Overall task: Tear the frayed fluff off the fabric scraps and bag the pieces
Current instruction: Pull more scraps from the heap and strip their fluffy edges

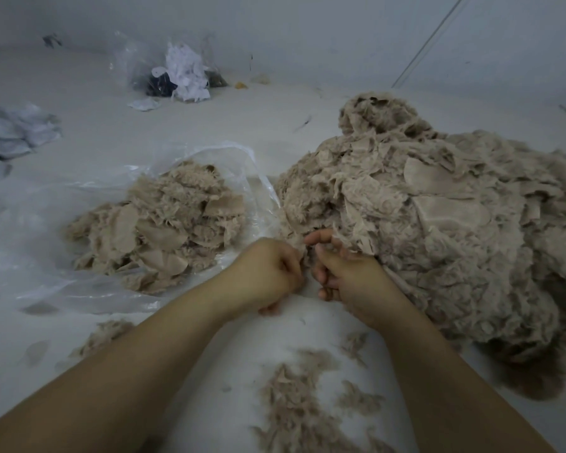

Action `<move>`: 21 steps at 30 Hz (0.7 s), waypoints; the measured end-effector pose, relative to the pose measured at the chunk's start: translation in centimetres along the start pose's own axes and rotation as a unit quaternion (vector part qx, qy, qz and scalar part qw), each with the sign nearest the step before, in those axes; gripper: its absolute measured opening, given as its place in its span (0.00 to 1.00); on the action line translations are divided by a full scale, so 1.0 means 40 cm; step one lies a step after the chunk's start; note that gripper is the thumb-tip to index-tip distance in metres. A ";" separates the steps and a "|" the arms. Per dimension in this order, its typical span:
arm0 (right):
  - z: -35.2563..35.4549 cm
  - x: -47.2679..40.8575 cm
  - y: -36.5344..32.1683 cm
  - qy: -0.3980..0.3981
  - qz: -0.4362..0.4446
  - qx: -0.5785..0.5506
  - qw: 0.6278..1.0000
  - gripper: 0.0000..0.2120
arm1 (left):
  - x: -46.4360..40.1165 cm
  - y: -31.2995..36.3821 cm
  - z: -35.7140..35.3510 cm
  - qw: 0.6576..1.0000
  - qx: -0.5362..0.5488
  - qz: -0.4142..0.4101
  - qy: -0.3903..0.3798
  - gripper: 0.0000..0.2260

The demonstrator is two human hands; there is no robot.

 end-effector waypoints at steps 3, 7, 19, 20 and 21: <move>-0.001 0.002 0.000 -0.003 0.005 0.003 1.000 0.10 | -0.038 -0.020 0.046 0.985 0.048 -0.025 0.164 0.11; 0.000 -0.001 0.004 -0.009 0.015 0.011 1.000 0.11 | -0.063 -0.008 0.049 0.976 0.005 -0.070 0.209 0.10; 0.032 -0.022 0.061 0.010 -0.065 -0.023 0.998 0.06 | 0.015 -0.025 -0.003 0.963 0.238 -0.103 0.076 0.12; 0.030 -0.021 0.059 0.011 -0.061 -0.015 0.998 0.06 | 0.016 -0.023 0.001 0.958 0.256 -0.104 0.081 0.11; 0.026 -0.020 0.056 0.010 -0.058 -0.005 0.998 0.06 | 0.015 -0.021 0.004 0.953 0.270 -0.106 0.086 0.11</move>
Point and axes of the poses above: each hand's wrist, its own x-axis away from the middle knuckle, its own z-axis out of the back of the hand, y = z × x, the point moved 8 cm from there along -x, towards the middle knuckle, and after that the axes turned 14 degrees about -y, right-handed, at the moved point
